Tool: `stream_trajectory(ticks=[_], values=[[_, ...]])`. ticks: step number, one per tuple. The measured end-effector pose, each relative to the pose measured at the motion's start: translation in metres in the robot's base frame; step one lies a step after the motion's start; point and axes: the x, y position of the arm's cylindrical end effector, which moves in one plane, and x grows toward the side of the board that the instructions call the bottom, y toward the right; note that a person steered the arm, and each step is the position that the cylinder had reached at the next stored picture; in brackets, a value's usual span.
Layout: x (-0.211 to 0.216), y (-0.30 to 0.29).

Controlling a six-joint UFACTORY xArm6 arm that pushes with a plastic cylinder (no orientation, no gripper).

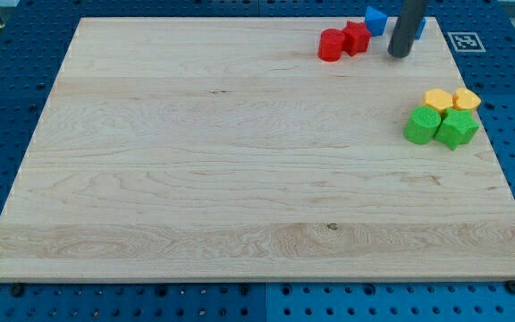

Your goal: Separate the red blocks

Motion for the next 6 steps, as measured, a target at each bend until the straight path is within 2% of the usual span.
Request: stream_trajectory(ticks=[1, 2, 3, 4, 6], values=[[-0.004, -0.035], [-0.004, -0.121], [0.005, -0.180], [0.022, -0.182], [-0.012, -0.209]])
